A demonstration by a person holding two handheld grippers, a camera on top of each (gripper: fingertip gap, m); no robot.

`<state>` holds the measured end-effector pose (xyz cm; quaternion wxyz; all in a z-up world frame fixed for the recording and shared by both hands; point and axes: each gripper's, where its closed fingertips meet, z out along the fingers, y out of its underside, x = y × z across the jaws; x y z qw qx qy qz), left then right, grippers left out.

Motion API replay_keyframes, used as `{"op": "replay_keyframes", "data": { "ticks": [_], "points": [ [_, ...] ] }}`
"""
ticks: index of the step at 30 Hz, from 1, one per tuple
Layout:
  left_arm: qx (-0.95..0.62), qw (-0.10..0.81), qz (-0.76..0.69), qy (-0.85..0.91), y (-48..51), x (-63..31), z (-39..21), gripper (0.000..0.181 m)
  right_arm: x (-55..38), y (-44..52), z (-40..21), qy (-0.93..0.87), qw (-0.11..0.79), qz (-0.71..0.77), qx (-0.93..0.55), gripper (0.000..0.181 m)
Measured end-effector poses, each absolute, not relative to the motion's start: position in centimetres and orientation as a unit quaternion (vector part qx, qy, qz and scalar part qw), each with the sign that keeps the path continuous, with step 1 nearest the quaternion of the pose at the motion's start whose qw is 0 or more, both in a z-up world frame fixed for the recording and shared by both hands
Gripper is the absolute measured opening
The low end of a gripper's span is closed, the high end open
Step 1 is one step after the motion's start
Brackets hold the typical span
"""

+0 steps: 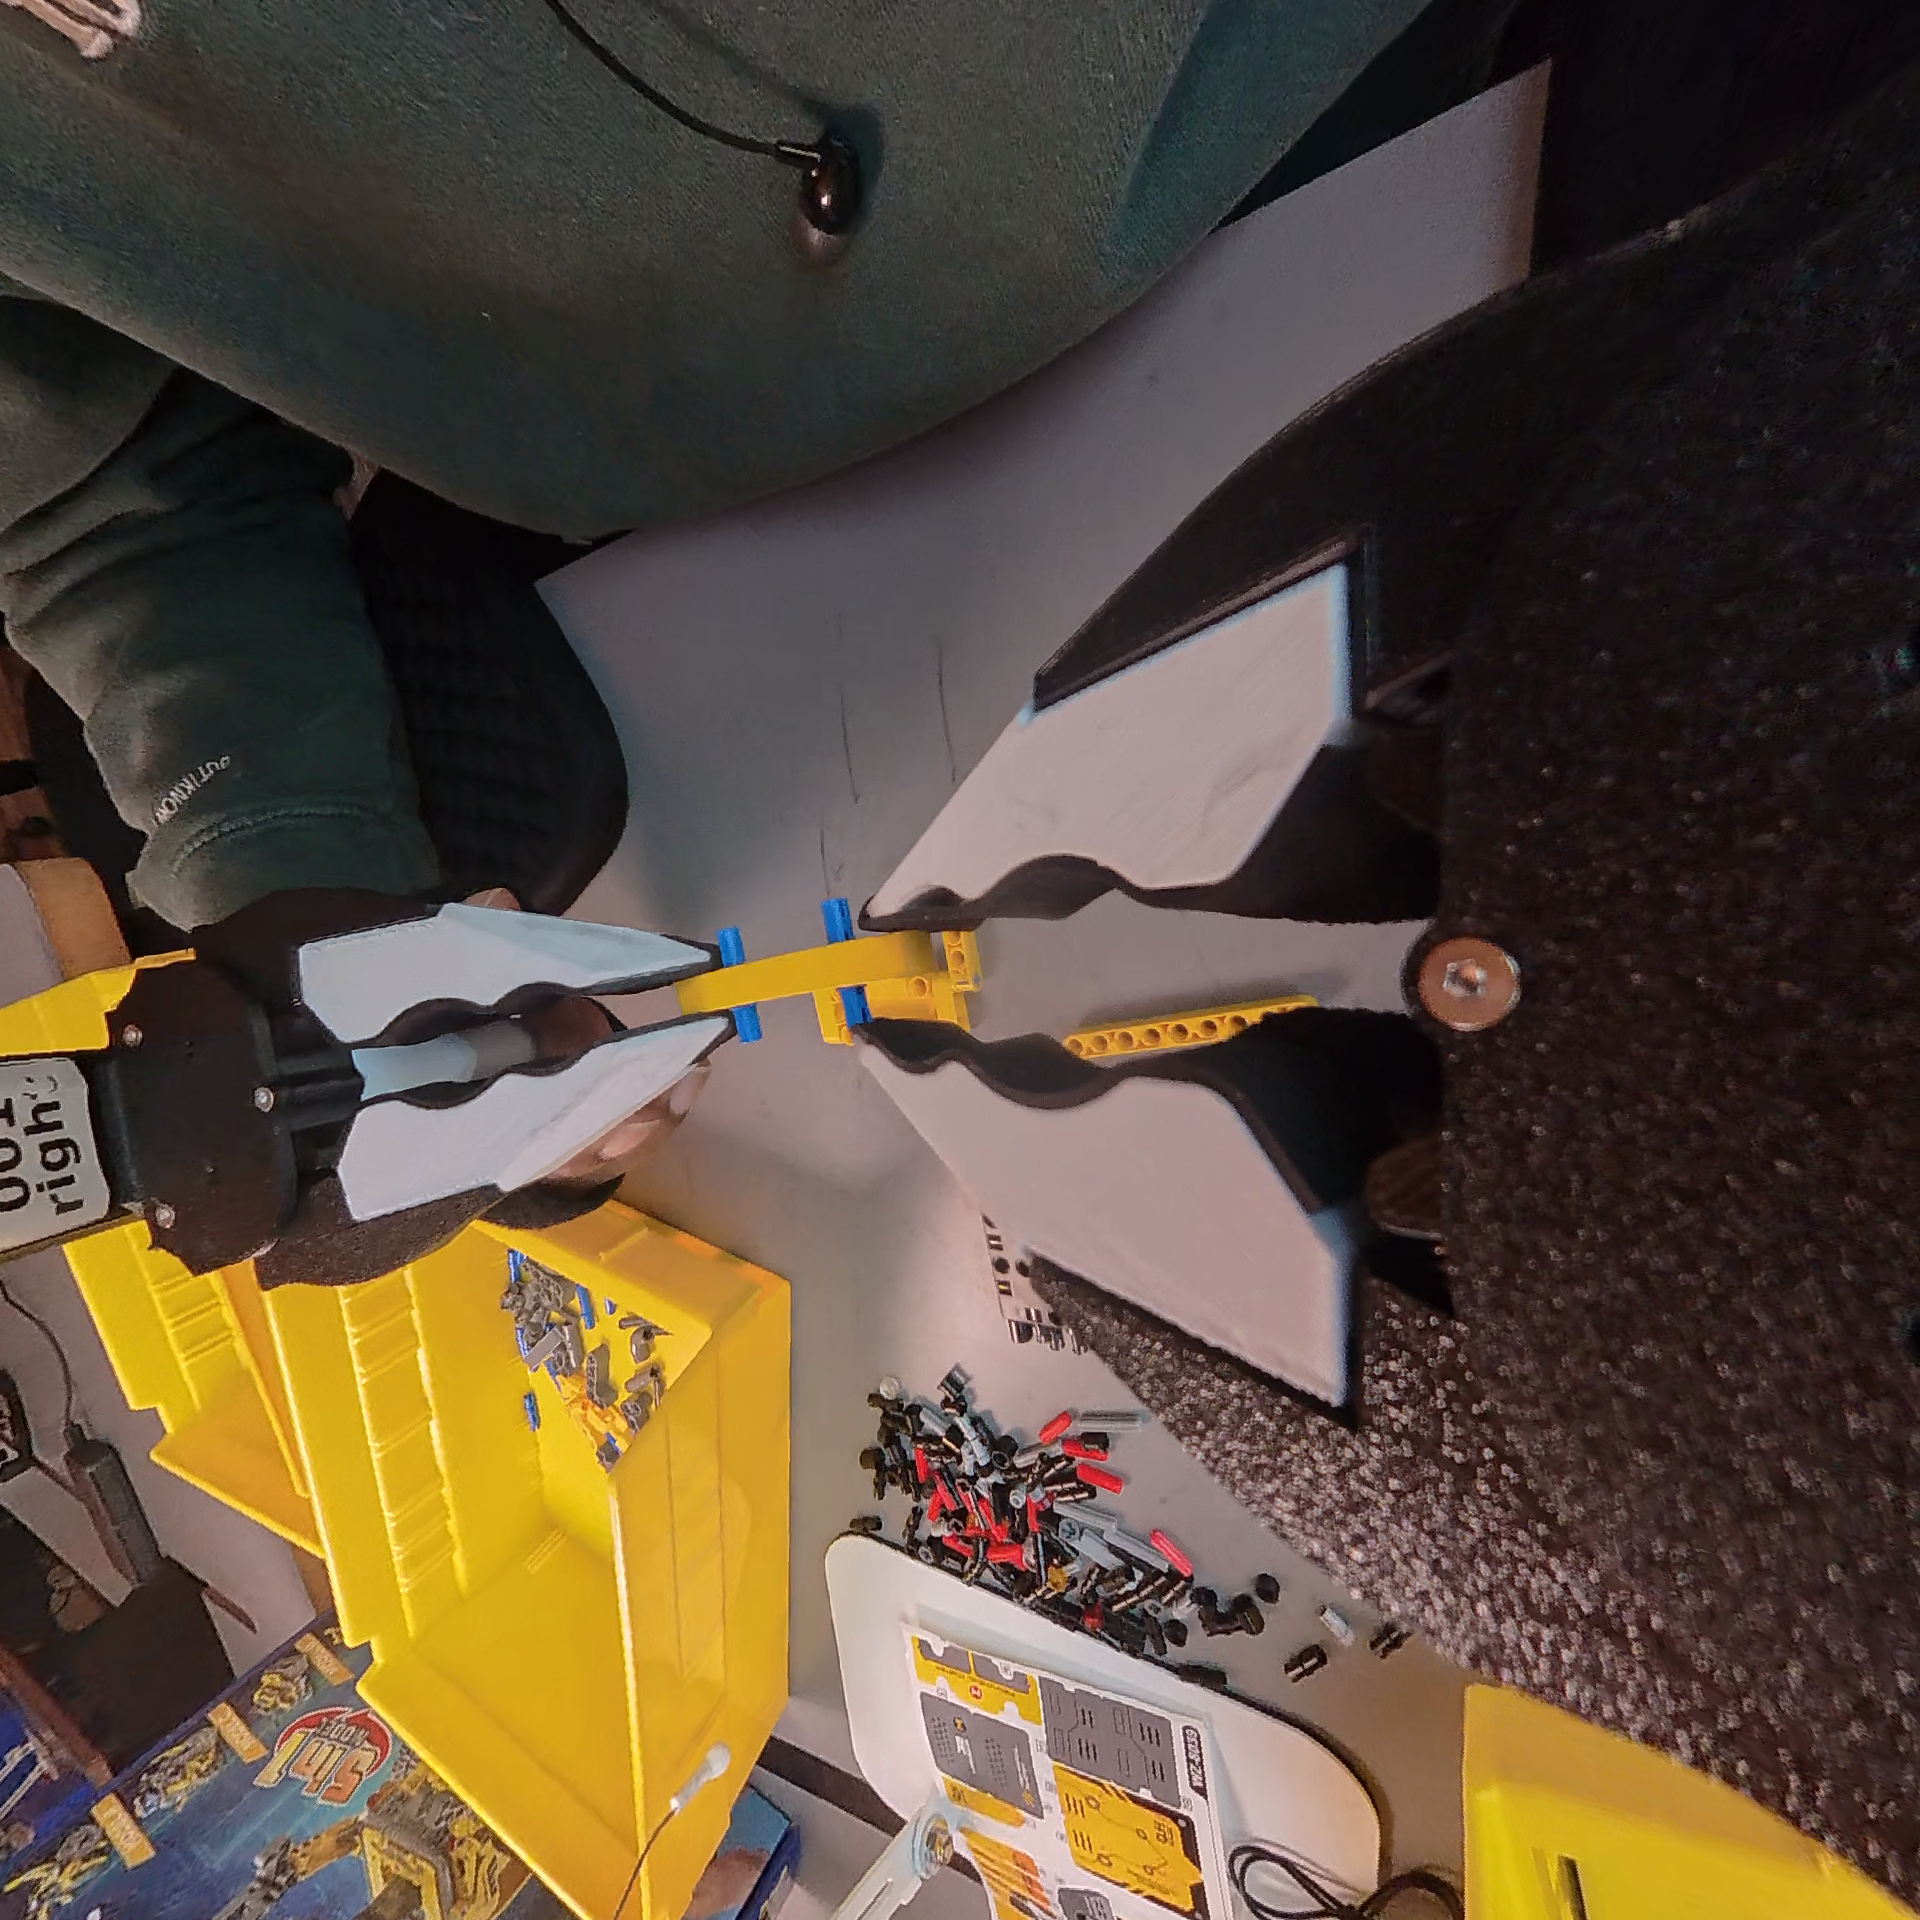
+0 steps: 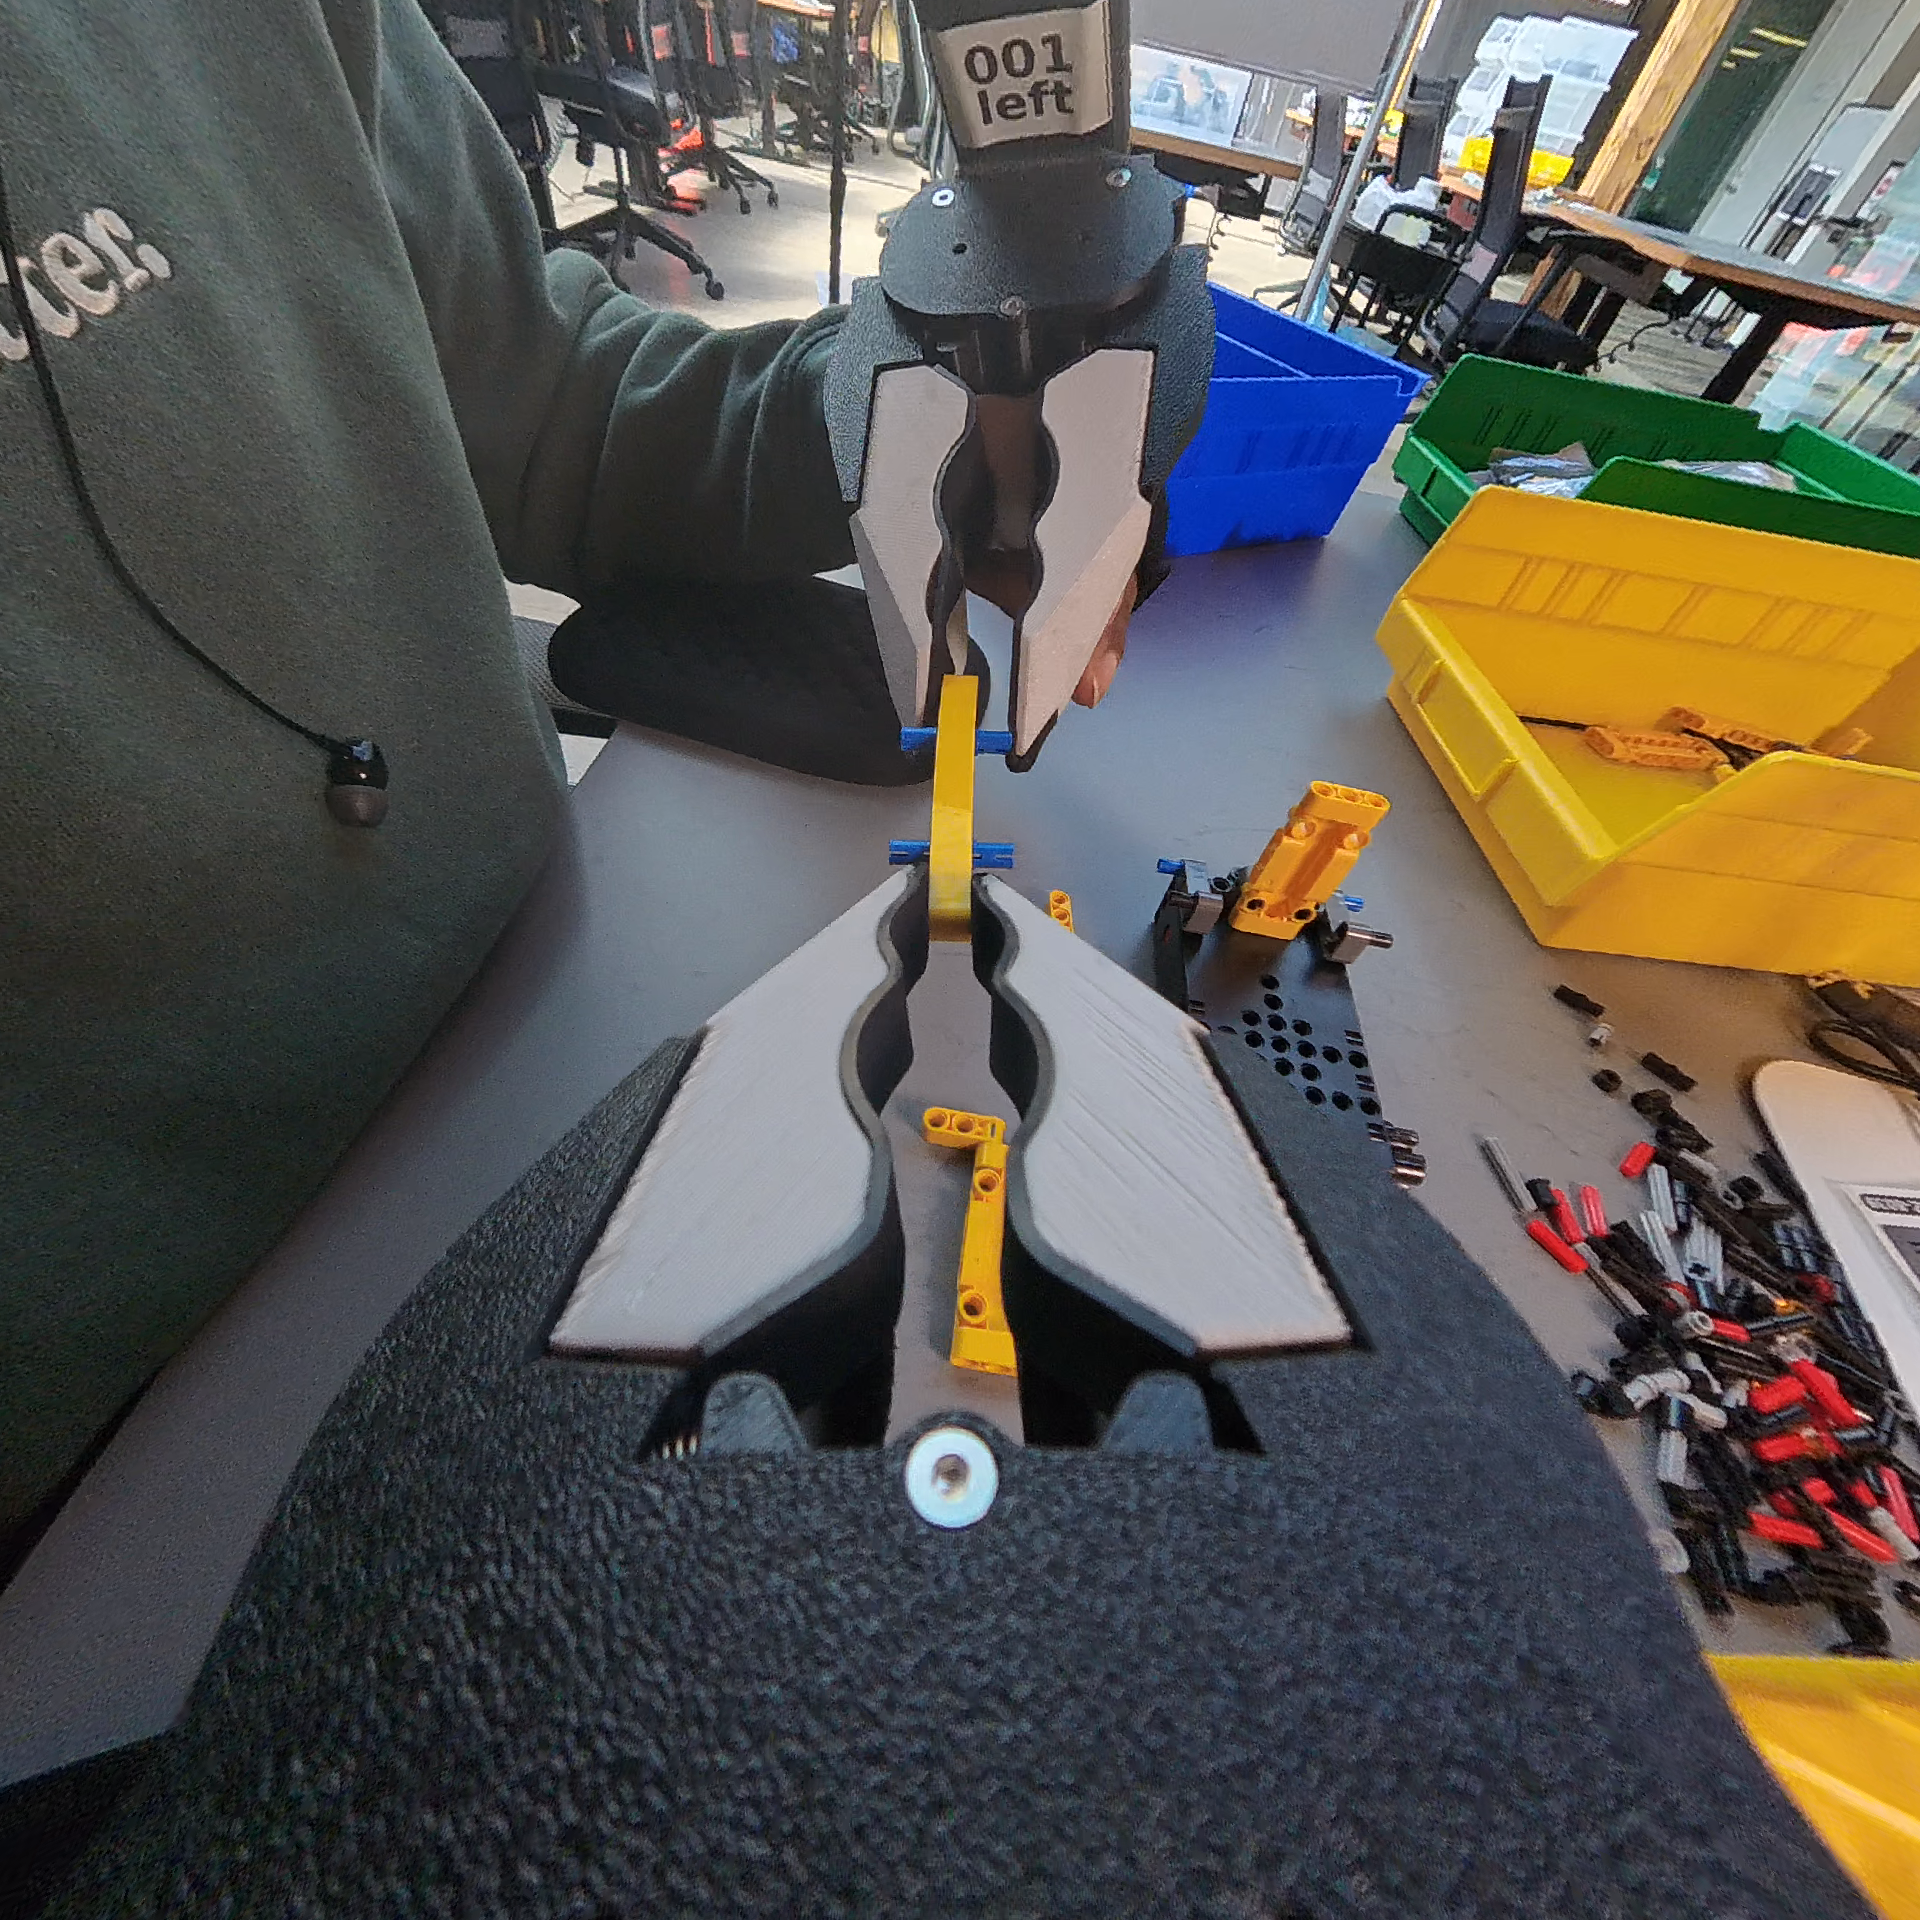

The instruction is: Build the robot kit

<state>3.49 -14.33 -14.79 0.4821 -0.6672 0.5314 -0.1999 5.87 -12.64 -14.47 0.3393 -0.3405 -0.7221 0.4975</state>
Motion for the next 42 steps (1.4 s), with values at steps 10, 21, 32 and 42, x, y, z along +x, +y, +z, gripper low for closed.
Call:
{"op": "replay_keyframes", "data": {
  "ticks": [10,21,32,42],
  "points": [
    [-0.649,0.503,-0.140,0.554,-14.6,3.3,-14.0,0.015,5.8,-13.1,-13.8,-0.734,0.408,0.456,-0.295,0.007],
    [-0.668,0.516,-0.404,0.352,-13.5,2.0,-11.5,0.027,5.2,-10.9,-12.4,-0.725,0.552,0.333,-0.243,0.007],
    [-0.692,0.478,-0.472,0.266,-11.9,2.1,-11.9,0.008,4.9,-10.4,-12.4,-0.725,0.583,0.286,-0.230,0.007],
    [-0.718,0.475,-0.456,0.226,-10.5,1.8,-13.2,0.007,4.7,-9.0,-13.4,-0.716,0.557,0.306,-0.288,0.008]
  ]
}}
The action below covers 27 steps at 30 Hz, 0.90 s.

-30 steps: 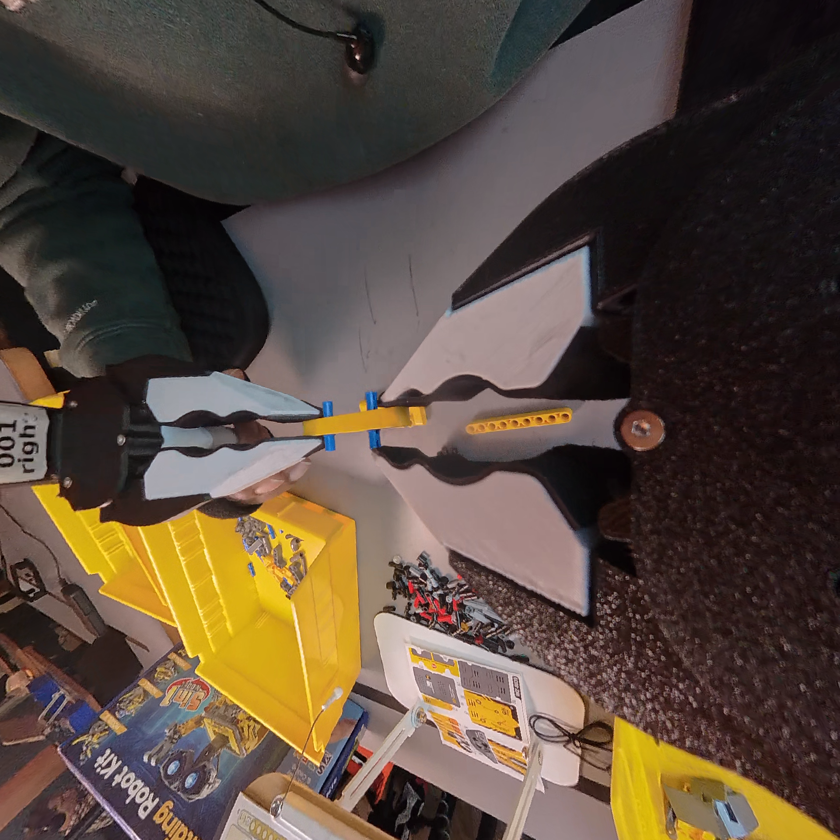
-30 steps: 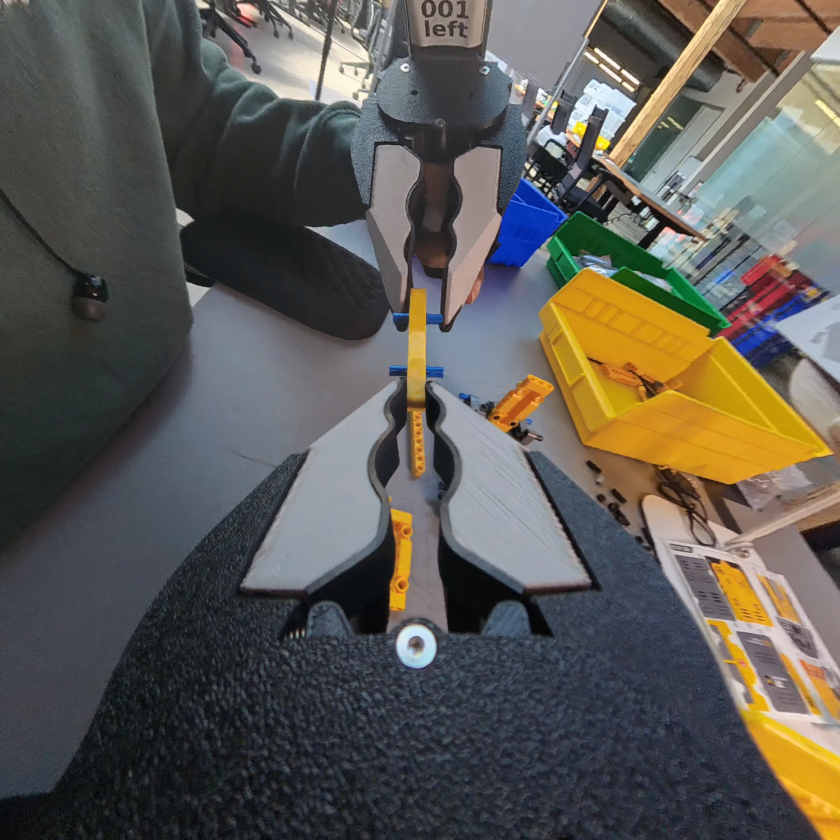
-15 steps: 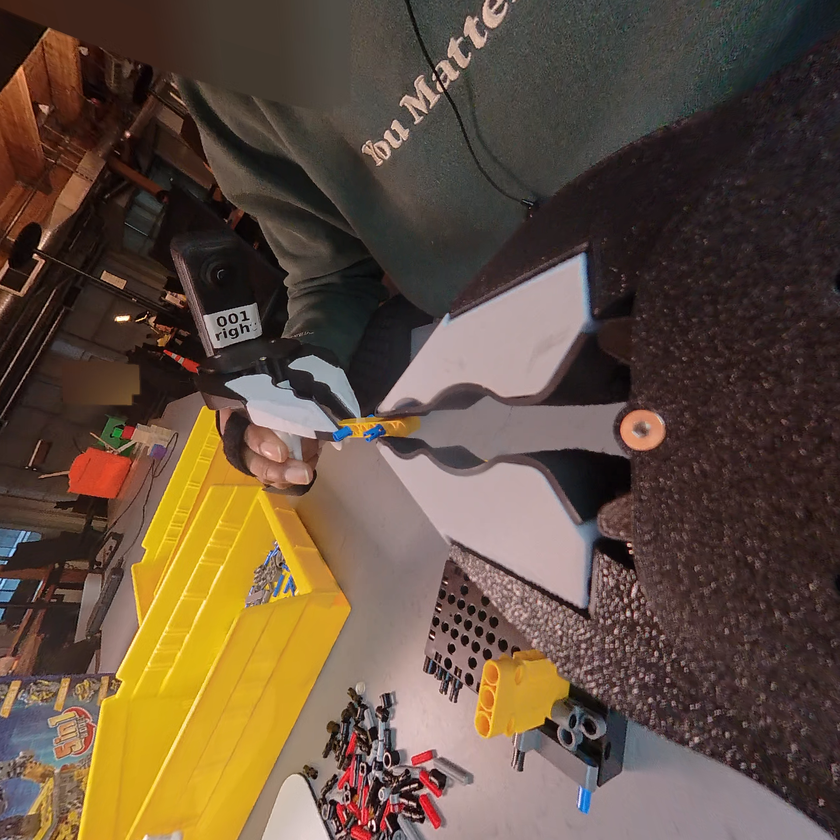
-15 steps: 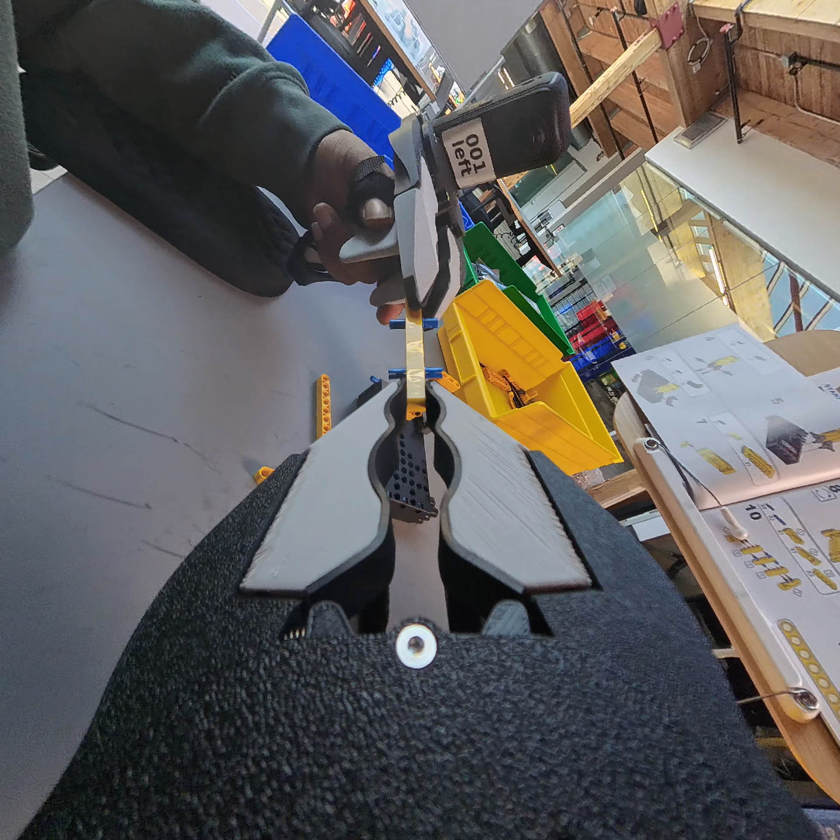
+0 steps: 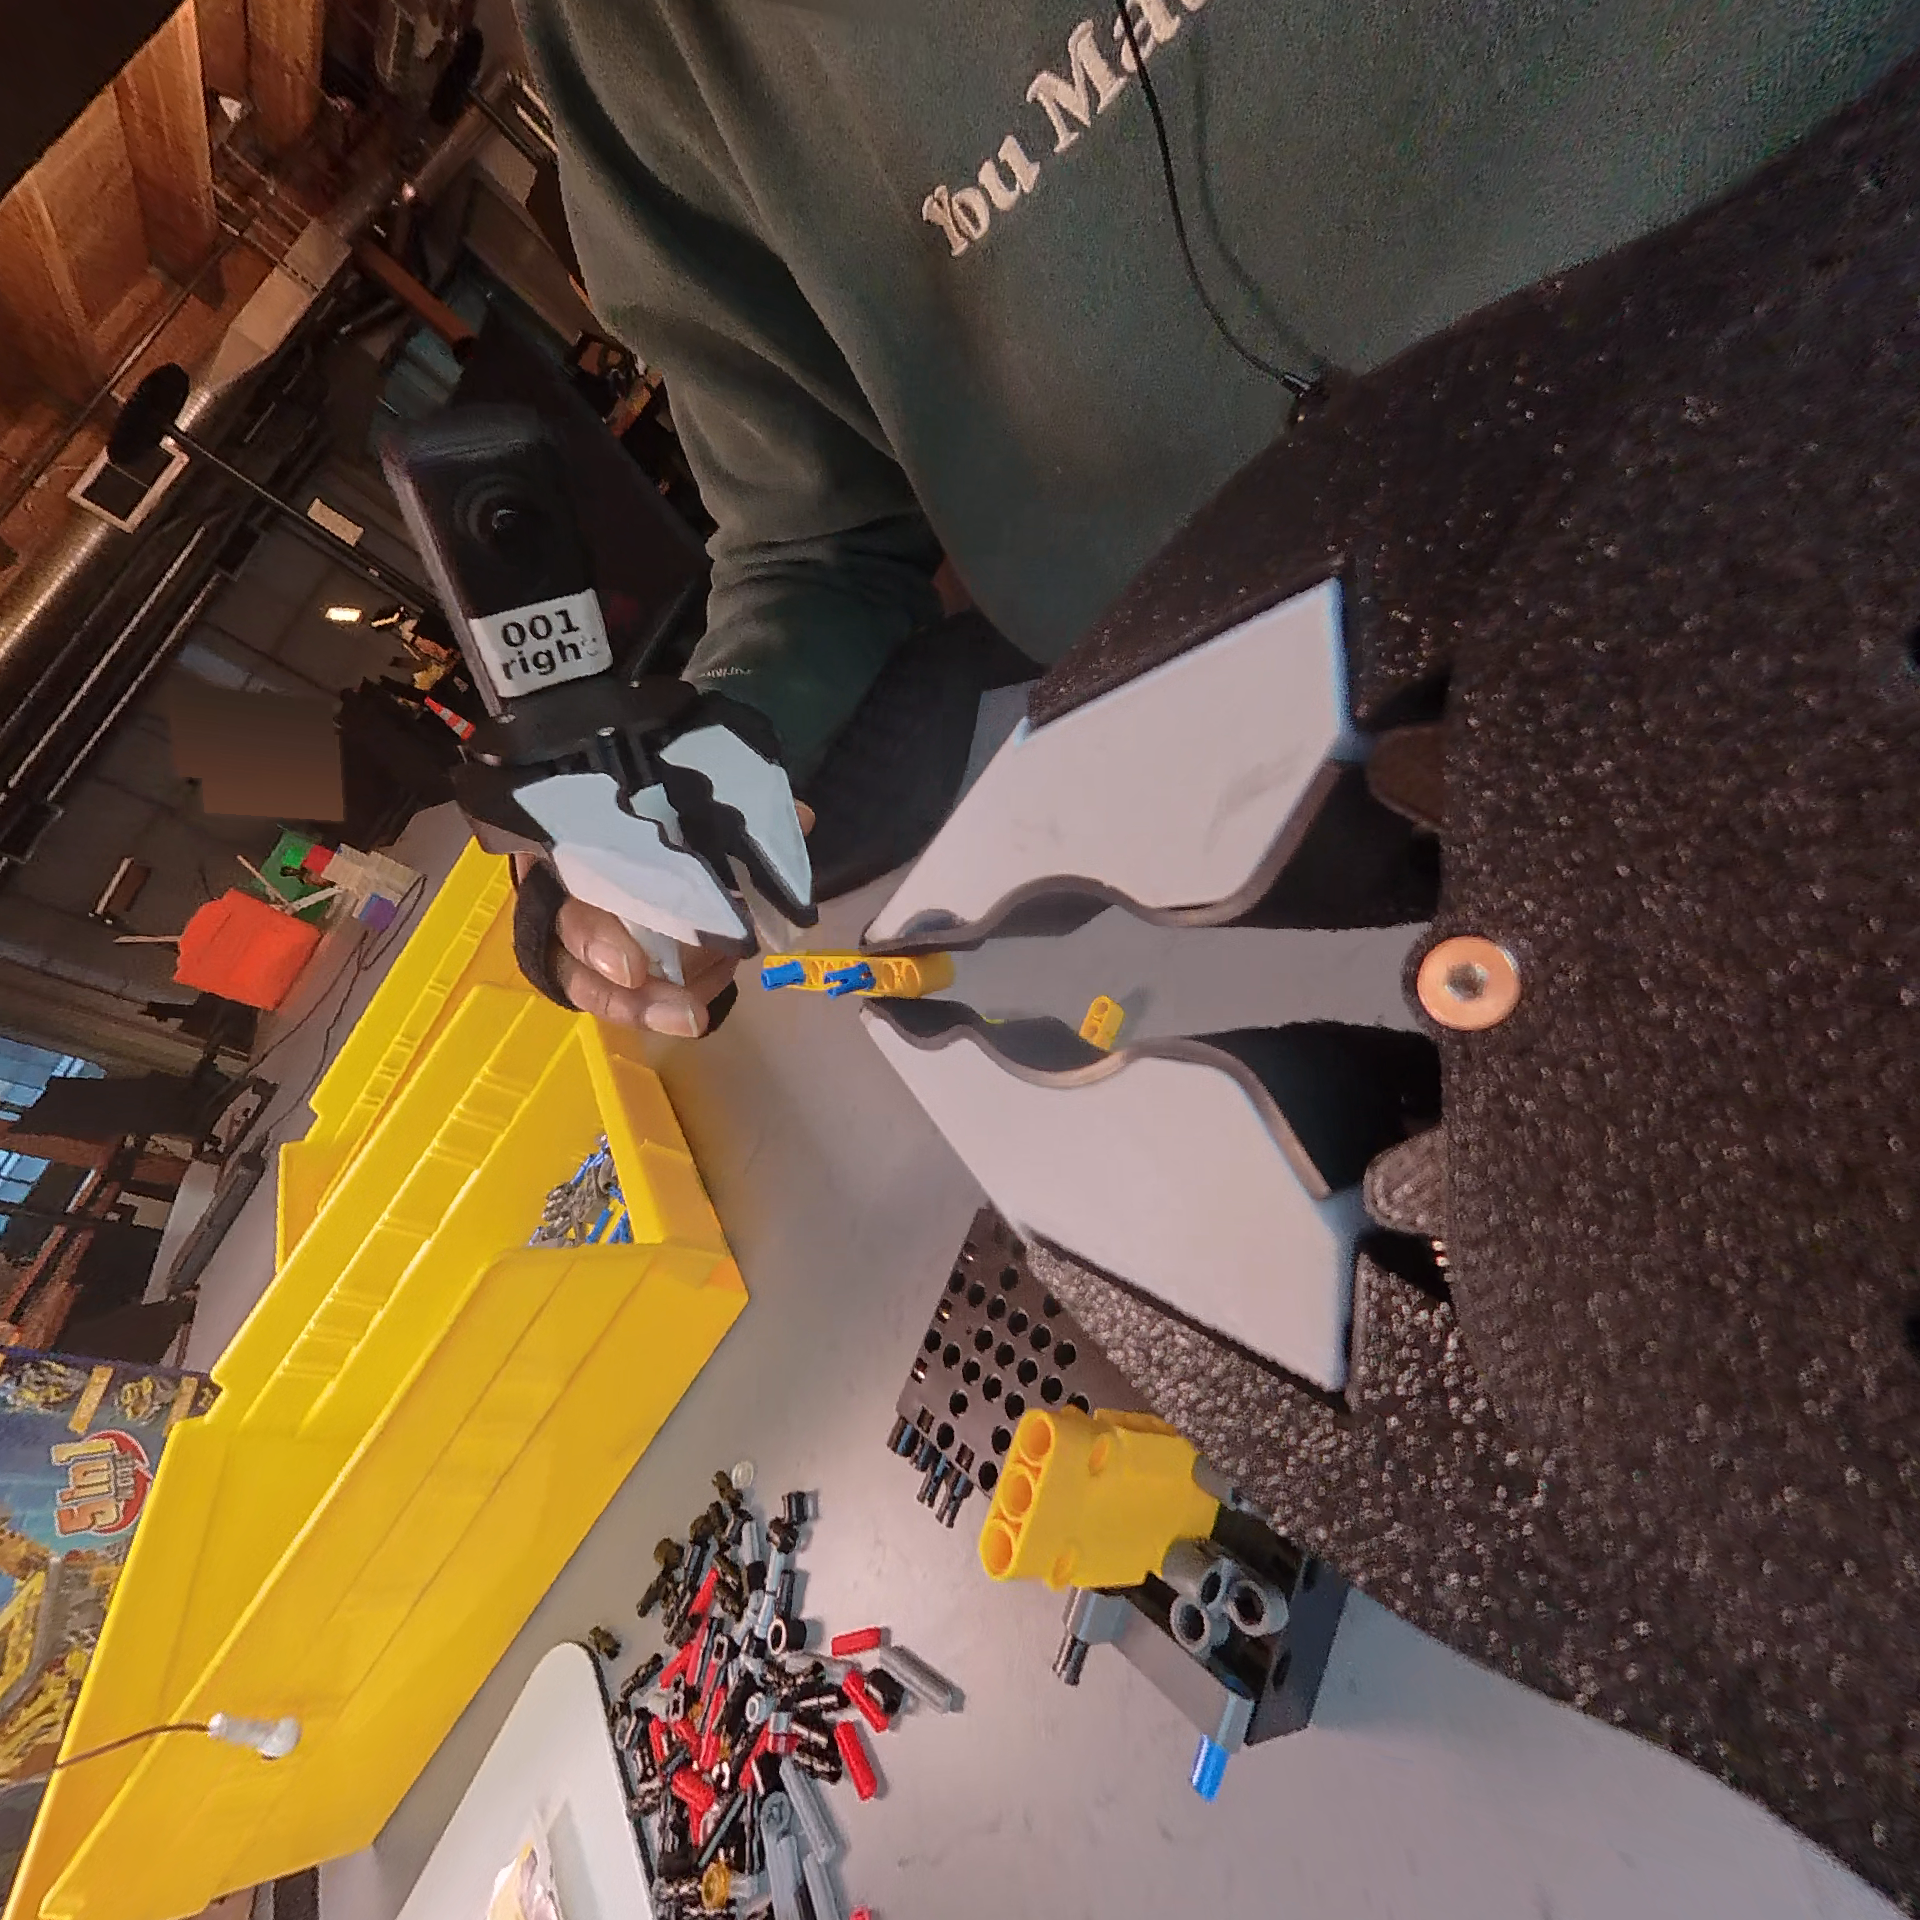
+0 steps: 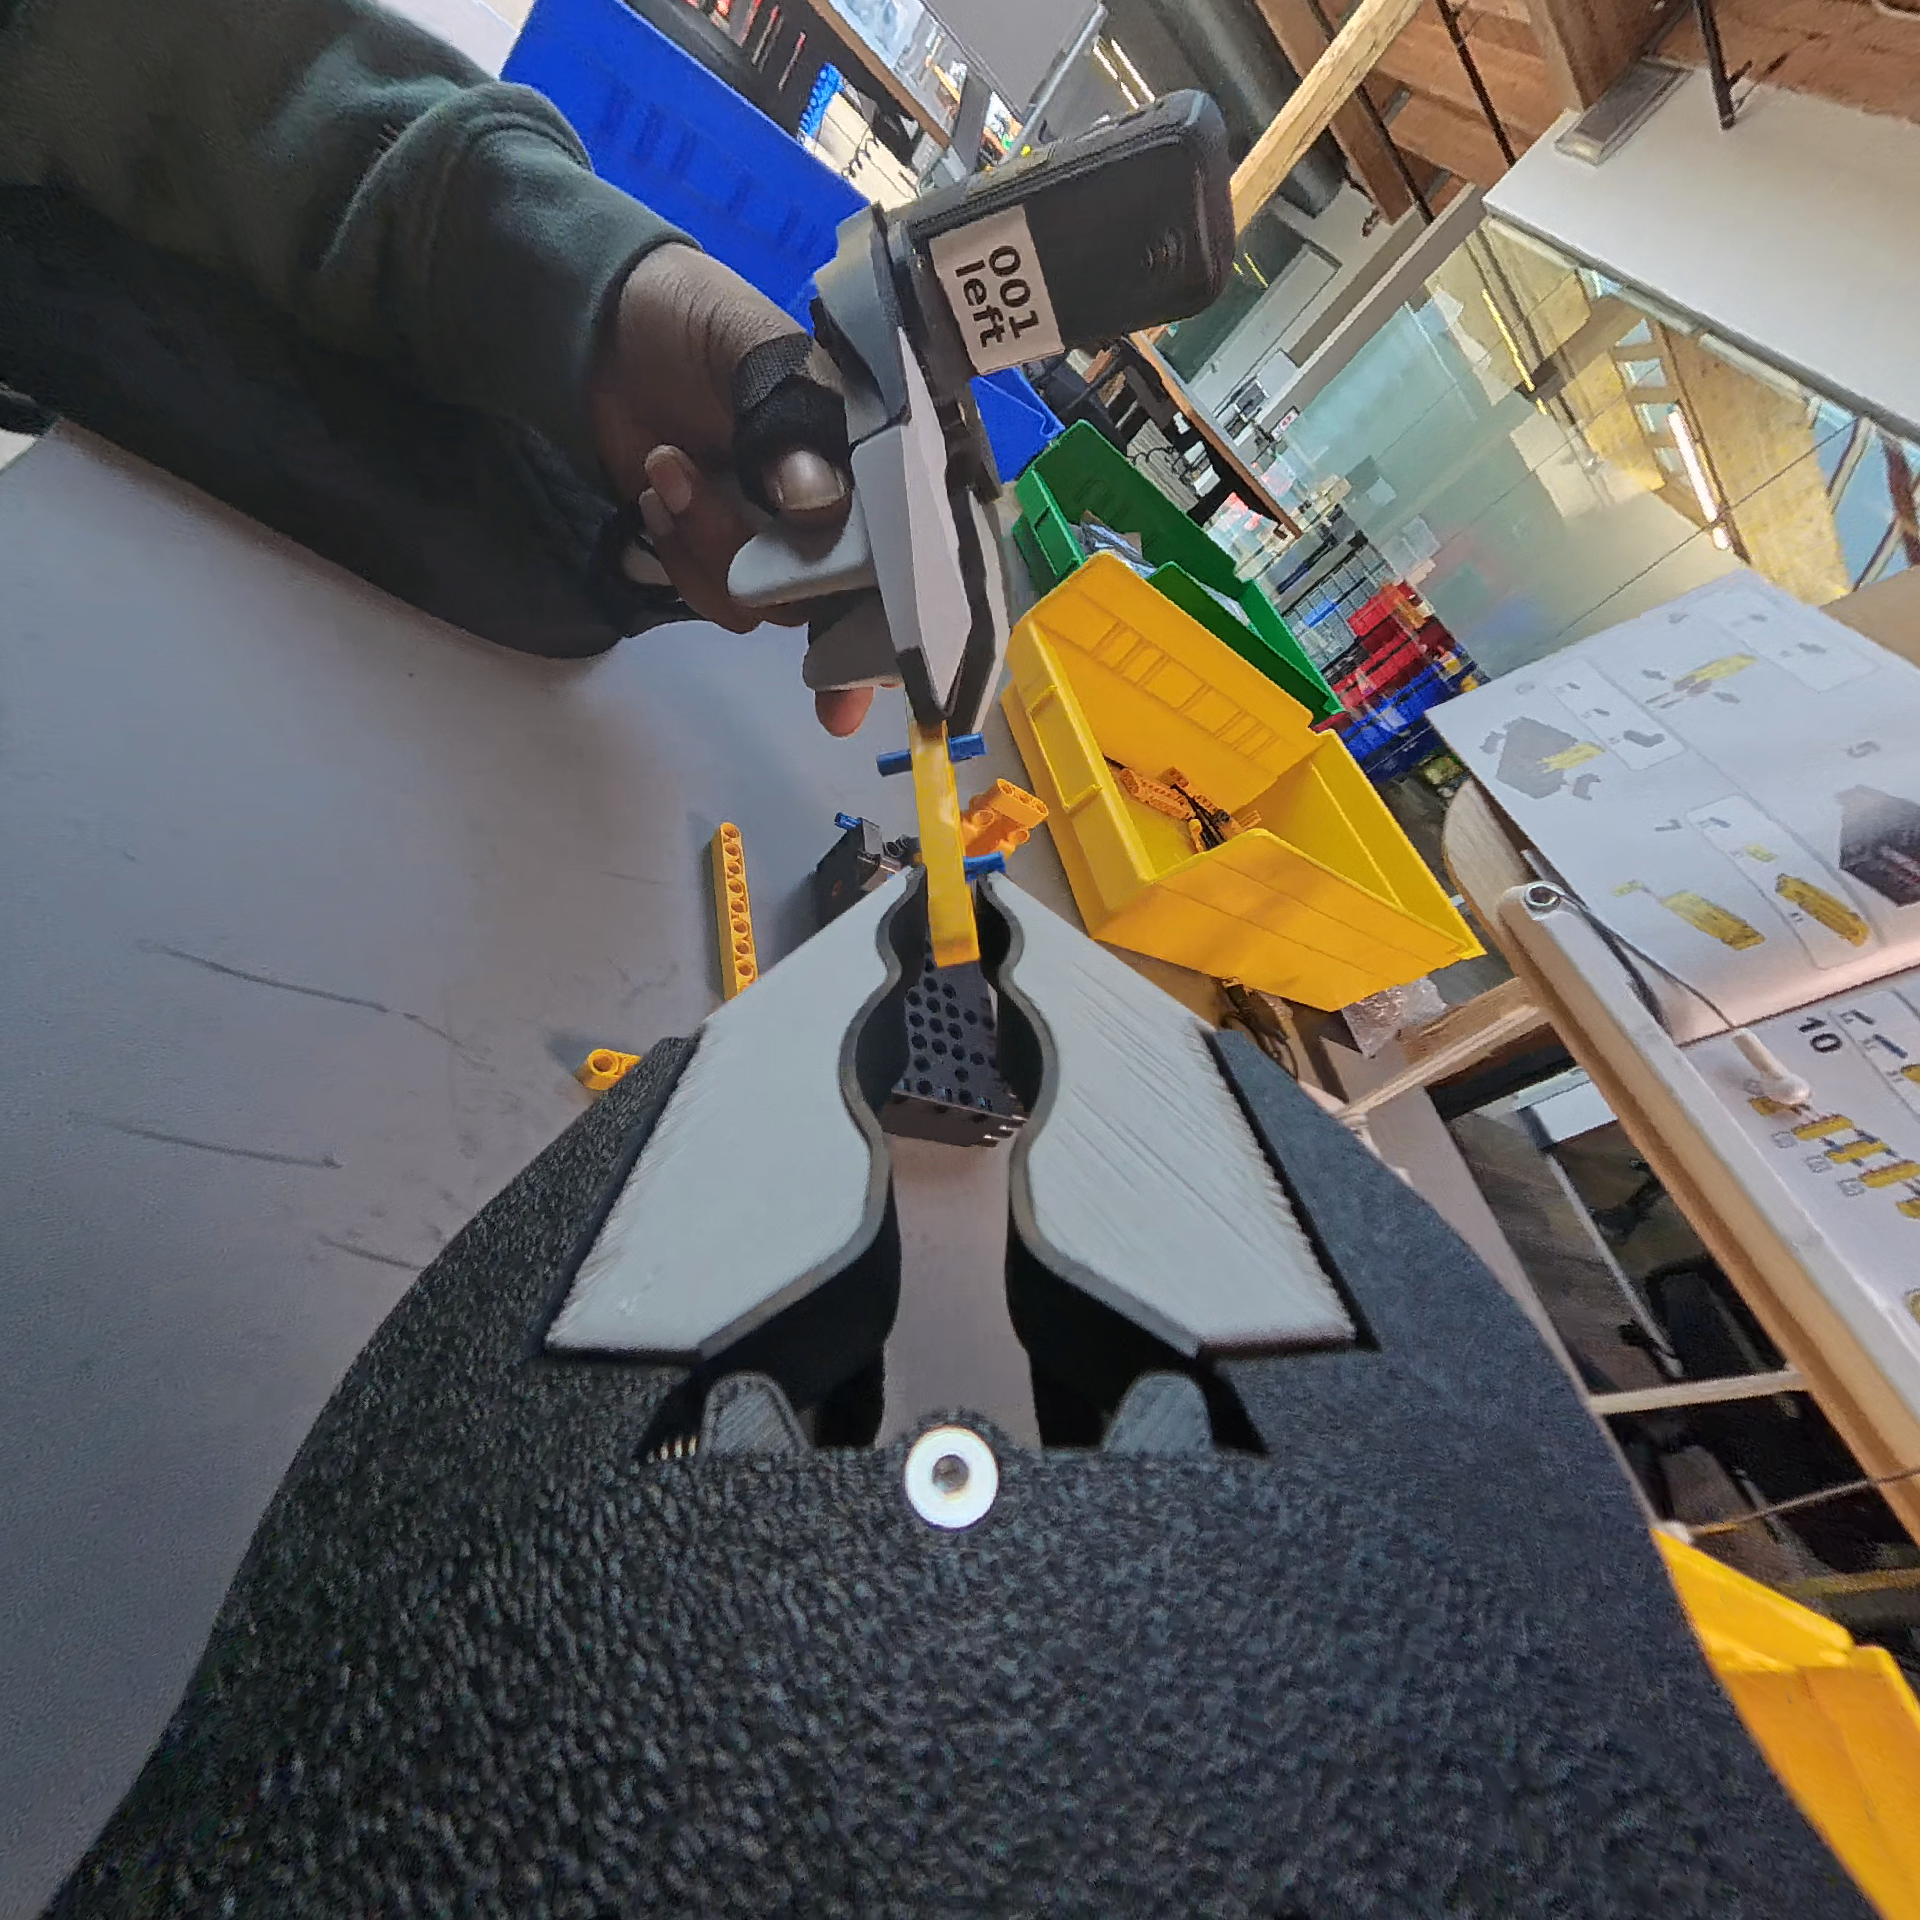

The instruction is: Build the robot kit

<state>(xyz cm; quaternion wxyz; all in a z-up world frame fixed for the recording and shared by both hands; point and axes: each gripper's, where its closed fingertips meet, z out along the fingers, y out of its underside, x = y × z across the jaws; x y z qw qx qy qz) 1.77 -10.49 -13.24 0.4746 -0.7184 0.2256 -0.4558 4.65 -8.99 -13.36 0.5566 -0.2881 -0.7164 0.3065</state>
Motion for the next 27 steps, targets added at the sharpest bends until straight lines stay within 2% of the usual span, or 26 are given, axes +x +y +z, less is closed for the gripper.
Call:
{"op": "replay_keyframes", "data": {
  "ticks": [3,7,11,21,27],
  "points": [
    [-0.723,0.471,-0.457,0.218,-10.3,1.7,-13.6,0.007,4.7,-8.7,-13.3,-0.705,0.529,0.346,-0.323,0.014],
    [-0.735,0.464,-0.461,0.176,-9.4,1.3,-14.1,0.007,4.7,-8.5,-14.2,-0.722,0.520,0.318,-0.326,0.021],
    [-0.735,0.437,-0.500,0.141,-8.9,1.9,-14.5,0.007,4.3,-7.3,-15.8,-0.743,0.524,0.249,-0.334,0.016],
    [-0.721,0.420,-0.537,0.121,-8.4,2.5,-14.7,0.008,5.1,-7.0,-16.2,-0.746,0.480,0.286,-0.362,0.007],
    [-0.764,0.423,-0.429,0.231,-9.2,3.5,-16.5,0.029,7.5,-5.4,-15.6,-0.743,0.466,0.289,-0.383,0.007]
  ]
}}
